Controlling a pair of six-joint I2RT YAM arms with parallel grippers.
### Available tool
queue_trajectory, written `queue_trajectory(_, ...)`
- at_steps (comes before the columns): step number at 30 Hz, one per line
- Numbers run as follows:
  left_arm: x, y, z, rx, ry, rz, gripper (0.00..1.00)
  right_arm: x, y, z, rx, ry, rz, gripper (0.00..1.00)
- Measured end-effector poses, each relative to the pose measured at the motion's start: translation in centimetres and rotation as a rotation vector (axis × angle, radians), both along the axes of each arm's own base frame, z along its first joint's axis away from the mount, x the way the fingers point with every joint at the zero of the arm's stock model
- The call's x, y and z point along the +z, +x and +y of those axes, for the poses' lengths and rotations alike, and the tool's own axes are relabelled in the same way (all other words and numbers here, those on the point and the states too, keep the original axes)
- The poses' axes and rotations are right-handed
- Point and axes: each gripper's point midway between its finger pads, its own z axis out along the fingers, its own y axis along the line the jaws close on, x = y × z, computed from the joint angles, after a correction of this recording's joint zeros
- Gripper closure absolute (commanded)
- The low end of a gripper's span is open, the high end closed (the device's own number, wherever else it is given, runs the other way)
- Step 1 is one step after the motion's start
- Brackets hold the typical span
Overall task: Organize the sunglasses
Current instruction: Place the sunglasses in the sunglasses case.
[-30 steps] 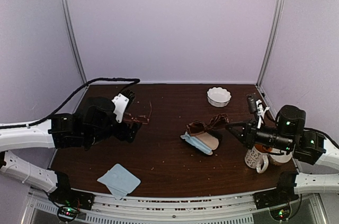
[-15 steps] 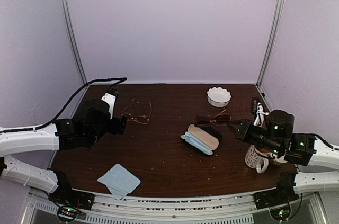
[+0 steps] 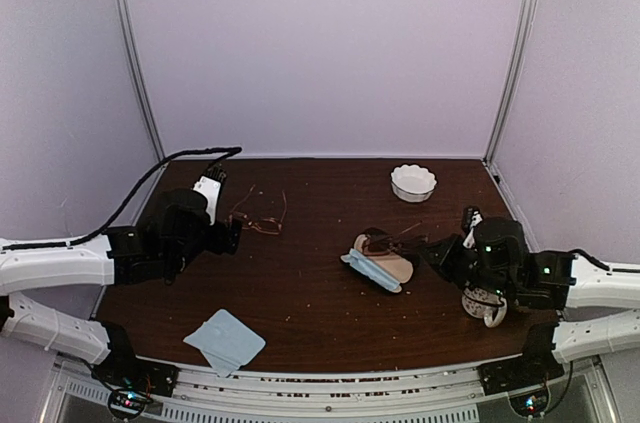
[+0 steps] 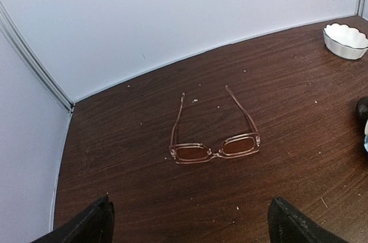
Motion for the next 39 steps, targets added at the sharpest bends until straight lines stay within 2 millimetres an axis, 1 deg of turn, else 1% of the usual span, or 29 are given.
queue_trajectory(6, -0.1, 0.1, -0.1, 0.000, 0.001, 0.000, 0.04, -2.1, 0.1, -0.2, -0.072, -0.007, 0.091, 1.00)
queue_trajectory(15, 0.1, 0.1, -0.2, 0.000, -0.008, -0.007, 0.05, -4.2, -0.2, 0.8, -0.126, -0.013, 0.200, 1.00)
queue_trajectory(17, 0.1, 0.1, -0.2, -0.001, -0.010, -0.007, 0.06, -4.5, -0.2, 1.0, -0.141, -0.015, 0.216, 1.00)
queue_trajectory(24, 0.1, 0.2, -0.2, -0.003, -0.011, -0.006, 0.06, -4.4, 0.4, 1.8, -0.189, 0.009, 0.246, 1.00)
queue_trajectory(32, 0.1, 0.2, -0.2, -0.009, -0.015, -0.001, 0.07, -6.2, 0.4, 2.2, -0.216, -0.005, 0.292, 1.00)
queue_trajectory(39, 0.0, 0.2, -0.3, -0.011, -0.015, 0.000, 0.07, -6.6, 0.4, 2.8, -0.221, 0.004, 0.303, 1.00)
